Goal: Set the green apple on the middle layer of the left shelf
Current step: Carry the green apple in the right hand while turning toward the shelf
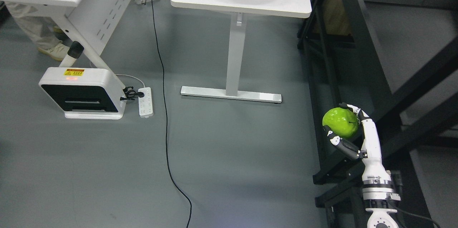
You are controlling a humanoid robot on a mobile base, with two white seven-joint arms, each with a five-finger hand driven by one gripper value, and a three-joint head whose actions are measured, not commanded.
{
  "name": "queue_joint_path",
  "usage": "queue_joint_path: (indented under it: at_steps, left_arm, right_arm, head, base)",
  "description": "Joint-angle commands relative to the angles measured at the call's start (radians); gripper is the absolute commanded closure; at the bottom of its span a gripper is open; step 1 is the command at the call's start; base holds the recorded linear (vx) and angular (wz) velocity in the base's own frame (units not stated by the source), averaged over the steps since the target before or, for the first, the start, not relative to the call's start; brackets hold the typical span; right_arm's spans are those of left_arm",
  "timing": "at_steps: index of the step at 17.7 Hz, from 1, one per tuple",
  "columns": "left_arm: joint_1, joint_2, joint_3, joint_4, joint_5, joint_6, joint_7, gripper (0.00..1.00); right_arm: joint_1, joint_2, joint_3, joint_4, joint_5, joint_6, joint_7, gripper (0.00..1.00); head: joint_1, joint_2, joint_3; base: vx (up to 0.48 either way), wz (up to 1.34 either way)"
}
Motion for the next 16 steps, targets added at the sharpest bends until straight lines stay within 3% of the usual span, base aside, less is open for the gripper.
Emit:
queue_joint_path:
  at_steps: [1, 9, 16]
  left_arm:
    - [0.0, 0.017, 0.001, 0.001, 0.0, -0.001, 0.0, 0.0]
    - [0.0, 0.017, -0.002, 0.0, 0.0, -0.001, 0.0, 0.0]
    - [0.0, 0.017, -0.002, 0.0, 0.0, -0.001, 0.0, 0.0]
  right_arm:
    - [0.0, 0.008, 0.0, 0.0, -0.001, 0.001, 0.0, 1.0]
    - [0.002, 0.008, -0.001, 0.0, -0.002, 0.001, 0.0, 1.0]
    - [0.003, 0.008, 0.0, 0.0, -0.002, 0.002, 0.0, 1.0]
  head:
    - [0.0, 0.0, 0.0]
    - [0.0, 0.0, 0.0]
    - [0.0, 0.0, 0.0]
  base:
    - [-0.21, -0.36]
    - [-0.159, -0.7]
    - [-0.027, -1.02]
